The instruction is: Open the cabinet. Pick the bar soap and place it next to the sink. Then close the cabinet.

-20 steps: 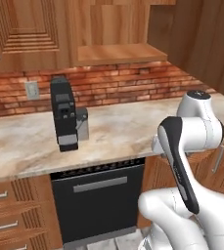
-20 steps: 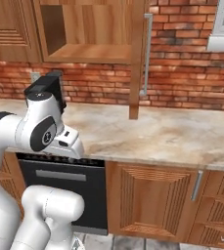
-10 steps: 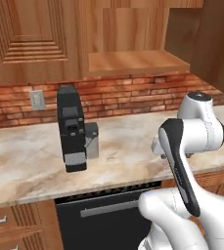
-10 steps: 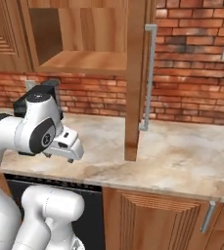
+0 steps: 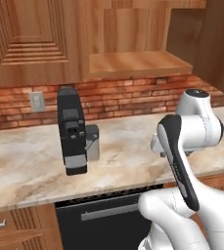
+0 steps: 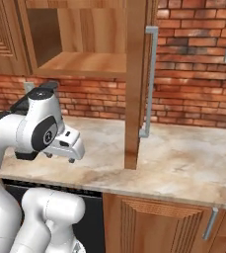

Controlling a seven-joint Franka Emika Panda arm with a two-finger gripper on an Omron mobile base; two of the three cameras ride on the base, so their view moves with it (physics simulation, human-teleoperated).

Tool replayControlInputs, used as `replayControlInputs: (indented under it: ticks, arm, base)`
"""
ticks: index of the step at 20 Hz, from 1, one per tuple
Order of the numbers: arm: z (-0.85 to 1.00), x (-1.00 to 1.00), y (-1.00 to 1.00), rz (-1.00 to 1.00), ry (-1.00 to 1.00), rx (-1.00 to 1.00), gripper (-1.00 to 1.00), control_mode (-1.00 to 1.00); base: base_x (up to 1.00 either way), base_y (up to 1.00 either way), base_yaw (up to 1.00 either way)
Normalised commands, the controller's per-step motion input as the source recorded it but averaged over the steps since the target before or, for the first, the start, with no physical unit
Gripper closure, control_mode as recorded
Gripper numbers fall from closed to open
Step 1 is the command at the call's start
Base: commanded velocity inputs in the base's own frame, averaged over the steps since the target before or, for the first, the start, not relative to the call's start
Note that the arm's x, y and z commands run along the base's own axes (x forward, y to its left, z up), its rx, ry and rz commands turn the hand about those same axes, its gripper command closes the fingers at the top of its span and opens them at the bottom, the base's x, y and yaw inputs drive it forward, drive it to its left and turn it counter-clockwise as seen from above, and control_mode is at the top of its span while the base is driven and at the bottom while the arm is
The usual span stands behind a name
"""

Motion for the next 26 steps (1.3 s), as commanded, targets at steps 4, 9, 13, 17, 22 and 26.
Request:
replayControlInputs:
  ticks: [4,9,13,17,22,26]
  arm:
    - [0.00,0.00,0.00,0.00,0.00,0.00,-1.00,1.00]
    - [0.00,0.00,0.00,0.00,0.00,0.00,-1.00,1.00]
    - [0.00,0.00,0.00,0.00,0.00,0.00,-1.00,1.00]
    - [0.00,0.00,0.00,0.00,0.00,0.00,-1.00,1.00]
    - [0.00,0.00,0.00,0.00,0.00,0.00,-1.00,1.00]
    - [0.00,0.00,0.00,0.00,0.00,0.00,-1.00,1.00]
  base:
    - [-0.29,0.13,0.01]
    - [0.21,0.47,0.02]
    - [0.00,0.17,0.00]
    - [-0.22,0.00,0.00]
    - [-0.15,-0.23,0.00]
    - [-0.59,0.00,0.00]
